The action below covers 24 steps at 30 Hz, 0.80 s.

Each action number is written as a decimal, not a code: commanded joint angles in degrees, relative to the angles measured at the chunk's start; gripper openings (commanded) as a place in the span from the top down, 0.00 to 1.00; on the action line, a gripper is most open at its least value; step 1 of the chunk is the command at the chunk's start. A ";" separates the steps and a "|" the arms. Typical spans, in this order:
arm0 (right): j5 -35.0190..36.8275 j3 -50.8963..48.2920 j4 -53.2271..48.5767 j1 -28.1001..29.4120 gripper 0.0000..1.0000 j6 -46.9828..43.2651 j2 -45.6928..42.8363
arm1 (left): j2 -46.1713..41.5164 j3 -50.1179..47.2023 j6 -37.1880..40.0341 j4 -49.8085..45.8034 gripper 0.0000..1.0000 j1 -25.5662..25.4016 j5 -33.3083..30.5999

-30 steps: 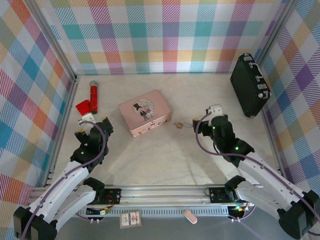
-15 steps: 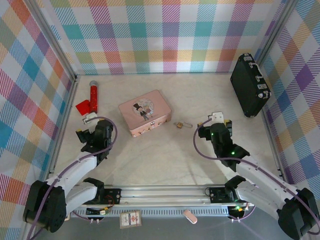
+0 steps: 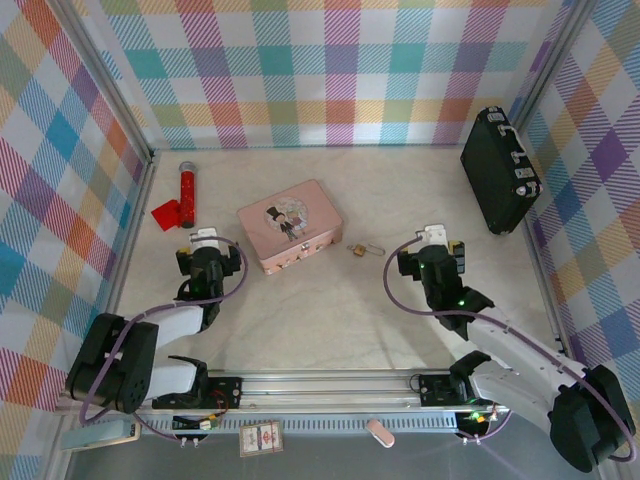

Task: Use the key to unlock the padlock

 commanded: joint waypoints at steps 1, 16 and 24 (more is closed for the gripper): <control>-0.54 -1.46 3.99 -0.59 0.01 -1.97 -1.42 | 3.30 0.51 2.75 9.69 0.00 1.41 6.06; -5.57 -2.54 16.30 -5.84 0.01 -3.94 4.50 | 16.75 6.71 -1.79 10.94 0.00 6.13 12.72; -7.79 0.82 25.68 -13.00 0.01 -6.85 16.37 | 16.81 6.47 -1.66 11.49 0.00 6.14 12.68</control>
